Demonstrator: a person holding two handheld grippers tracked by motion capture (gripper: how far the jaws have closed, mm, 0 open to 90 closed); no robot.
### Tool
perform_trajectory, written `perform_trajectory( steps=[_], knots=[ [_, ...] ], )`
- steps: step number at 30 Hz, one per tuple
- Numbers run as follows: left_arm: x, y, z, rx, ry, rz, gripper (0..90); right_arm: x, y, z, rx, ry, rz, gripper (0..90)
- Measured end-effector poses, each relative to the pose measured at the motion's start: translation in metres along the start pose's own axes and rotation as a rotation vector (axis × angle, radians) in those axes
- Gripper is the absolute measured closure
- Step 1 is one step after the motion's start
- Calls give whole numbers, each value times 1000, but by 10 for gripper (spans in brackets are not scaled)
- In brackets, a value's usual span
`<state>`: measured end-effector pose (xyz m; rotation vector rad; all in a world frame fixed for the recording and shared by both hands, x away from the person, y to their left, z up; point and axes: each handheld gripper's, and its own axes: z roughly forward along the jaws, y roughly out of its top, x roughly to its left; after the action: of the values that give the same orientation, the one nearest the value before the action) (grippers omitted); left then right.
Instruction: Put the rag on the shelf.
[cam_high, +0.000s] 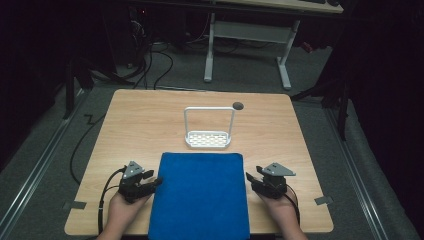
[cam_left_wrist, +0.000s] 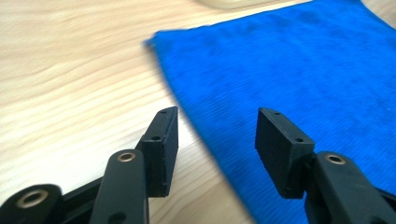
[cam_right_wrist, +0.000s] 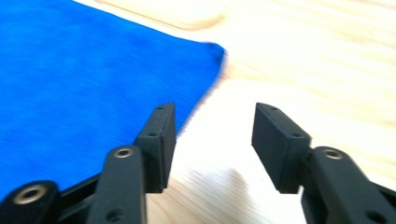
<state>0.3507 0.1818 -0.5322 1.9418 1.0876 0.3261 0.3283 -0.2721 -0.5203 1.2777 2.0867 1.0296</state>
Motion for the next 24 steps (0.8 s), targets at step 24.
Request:
perform_trajectory(
  steps=[24],
  knots=[
    [0,2,-5,-75,23,45,481,-4,4,-2,-5,0,27,534]
  ],
)
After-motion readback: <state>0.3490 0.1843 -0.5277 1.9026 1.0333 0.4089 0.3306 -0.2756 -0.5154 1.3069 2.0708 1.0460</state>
